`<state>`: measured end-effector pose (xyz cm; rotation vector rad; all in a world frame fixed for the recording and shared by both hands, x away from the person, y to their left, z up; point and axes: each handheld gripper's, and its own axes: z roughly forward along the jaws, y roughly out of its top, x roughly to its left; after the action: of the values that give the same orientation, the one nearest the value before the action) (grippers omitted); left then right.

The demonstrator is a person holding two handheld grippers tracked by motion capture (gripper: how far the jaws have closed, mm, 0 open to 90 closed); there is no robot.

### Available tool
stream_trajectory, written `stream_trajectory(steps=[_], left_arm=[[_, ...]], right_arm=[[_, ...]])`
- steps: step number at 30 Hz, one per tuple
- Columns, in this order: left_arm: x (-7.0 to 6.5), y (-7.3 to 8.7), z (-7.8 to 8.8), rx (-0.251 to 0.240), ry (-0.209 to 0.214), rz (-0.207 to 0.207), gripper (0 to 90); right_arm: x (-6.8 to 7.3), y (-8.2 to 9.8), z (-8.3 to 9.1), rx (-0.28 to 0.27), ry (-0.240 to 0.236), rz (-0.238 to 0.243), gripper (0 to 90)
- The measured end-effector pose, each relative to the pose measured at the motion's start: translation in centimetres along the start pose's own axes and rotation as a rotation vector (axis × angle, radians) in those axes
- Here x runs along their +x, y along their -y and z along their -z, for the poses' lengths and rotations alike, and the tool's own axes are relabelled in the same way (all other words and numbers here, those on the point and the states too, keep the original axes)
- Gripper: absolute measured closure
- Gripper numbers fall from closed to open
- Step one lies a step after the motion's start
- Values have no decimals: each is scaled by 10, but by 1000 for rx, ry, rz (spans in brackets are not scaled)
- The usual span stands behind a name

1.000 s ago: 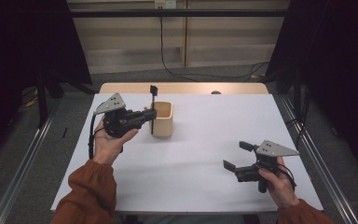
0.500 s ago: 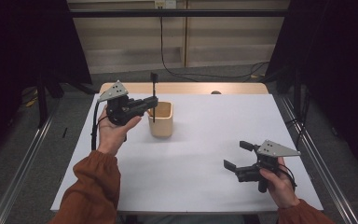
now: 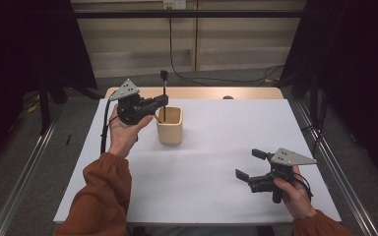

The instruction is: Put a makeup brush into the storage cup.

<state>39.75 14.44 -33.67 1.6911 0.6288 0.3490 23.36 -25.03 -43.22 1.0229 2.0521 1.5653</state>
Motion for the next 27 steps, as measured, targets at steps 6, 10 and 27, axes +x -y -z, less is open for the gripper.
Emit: stream_trajectory(steps=[6, 10, 27], left_arm=[[5, 0, -10, -2, -16, 6, 857], [9, 3, -14, 6, -32, 7, 857], [13, 16, -33, 35, -39, 1, 857]], right_arm=[[0, 0, 0, -5, 1, -2, 25], [0, 0, 1, -3, -2, -2, 18], [0, 1, 1, 3, -11, -6, 26]])
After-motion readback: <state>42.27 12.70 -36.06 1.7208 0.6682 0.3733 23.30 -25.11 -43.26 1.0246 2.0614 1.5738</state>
